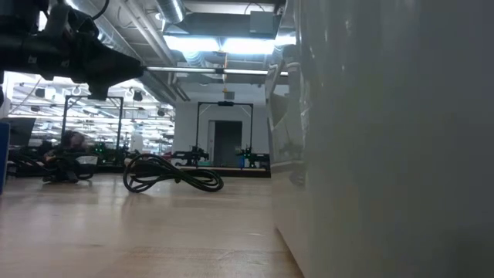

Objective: Pick and place USB-C Cables
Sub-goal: Put the purple USB cable into the white bin

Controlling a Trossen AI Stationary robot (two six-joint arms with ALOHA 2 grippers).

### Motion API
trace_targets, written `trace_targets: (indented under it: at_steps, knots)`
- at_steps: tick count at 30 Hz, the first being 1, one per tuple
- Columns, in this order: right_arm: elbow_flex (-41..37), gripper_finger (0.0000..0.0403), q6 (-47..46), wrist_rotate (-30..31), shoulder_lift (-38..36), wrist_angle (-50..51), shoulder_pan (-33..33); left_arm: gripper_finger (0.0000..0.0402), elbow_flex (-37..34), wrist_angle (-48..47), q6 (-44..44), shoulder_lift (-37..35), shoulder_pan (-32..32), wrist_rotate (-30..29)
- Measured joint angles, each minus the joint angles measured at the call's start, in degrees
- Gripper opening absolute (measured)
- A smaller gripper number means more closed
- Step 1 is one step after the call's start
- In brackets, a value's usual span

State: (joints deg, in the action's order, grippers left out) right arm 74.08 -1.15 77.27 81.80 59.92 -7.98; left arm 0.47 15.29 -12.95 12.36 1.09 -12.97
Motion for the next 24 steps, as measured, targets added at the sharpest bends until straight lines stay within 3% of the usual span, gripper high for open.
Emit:
trace_targets:
  at_steps: [5, 11, 15, 18, 24]
  knots:
    - [-0.04, 0.0212, 4.82, -9.22, 0.02, -3.79, -12.40, 0.0099, 0.00, 0.02, 0.00, 0.00, 0.01, -0.02]
    - [-0.09, 0.0212, 13.46, -37.21, 0.28, -18.45, -26.62, 0.0099, 0.00, 0.04, 0.02, 0.00, 0.02, -0.02]
    - [-0.09, 0.0212, 16.83, -48.27, 0.33, -27.12, -34.23, 0.0099, 0.00, 0.06, 0.00, 0.00, 0.01, -0.04]
    - [-0.09, 0.0212, 16.86, -56.23, 0.33, -29.69, -39.49, 0.0099, 0.00, 0.06, 0.02, 0.02, 0.00, -0.04]
    - [-0.09, 0.0212, 14.35, -78.89, 2.59, -27.59, -46.91, 0.0099, 0.00, 0.08, 0.02, 0.00, 0.01, -0.21]
